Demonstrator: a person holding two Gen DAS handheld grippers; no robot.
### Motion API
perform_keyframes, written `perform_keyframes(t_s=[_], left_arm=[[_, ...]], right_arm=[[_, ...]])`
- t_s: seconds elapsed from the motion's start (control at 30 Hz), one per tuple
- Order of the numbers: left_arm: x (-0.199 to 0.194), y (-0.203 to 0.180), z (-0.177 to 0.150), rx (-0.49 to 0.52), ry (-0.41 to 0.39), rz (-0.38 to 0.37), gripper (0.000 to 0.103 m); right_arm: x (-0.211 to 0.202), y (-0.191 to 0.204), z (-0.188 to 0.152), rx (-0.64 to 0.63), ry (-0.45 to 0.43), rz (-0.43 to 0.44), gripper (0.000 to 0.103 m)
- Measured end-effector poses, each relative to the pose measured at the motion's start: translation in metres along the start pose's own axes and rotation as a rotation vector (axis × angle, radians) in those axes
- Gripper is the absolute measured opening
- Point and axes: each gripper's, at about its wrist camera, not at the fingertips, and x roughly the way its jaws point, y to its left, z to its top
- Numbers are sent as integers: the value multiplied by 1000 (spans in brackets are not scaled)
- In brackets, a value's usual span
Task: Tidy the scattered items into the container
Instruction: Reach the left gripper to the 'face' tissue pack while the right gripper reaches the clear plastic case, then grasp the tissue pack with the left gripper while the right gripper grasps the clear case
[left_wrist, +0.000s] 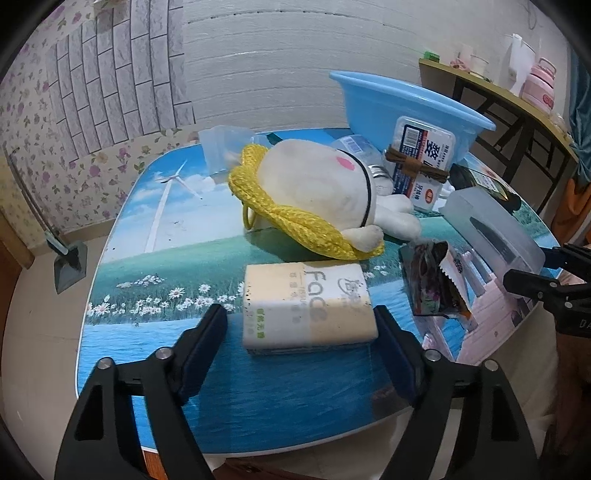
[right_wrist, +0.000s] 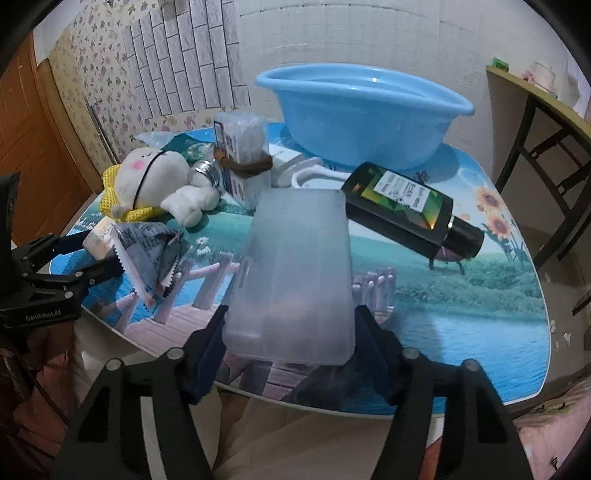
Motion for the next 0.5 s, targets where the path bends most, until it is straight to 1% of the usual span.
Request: perform_keyframes(t_s=[0.17,0.33,0.5], left_arm=[[-3,1,1,-6,-14,11,62],[-14,3,4,-25,-45,30,62],[-22,-1,6,-17,-61,29,62]], right_arm=[[-3,0,0,-2,-11,3,62],[-23,1,3,-20,-96,17,61],[-30,0,7,-26,-127,25,60]])
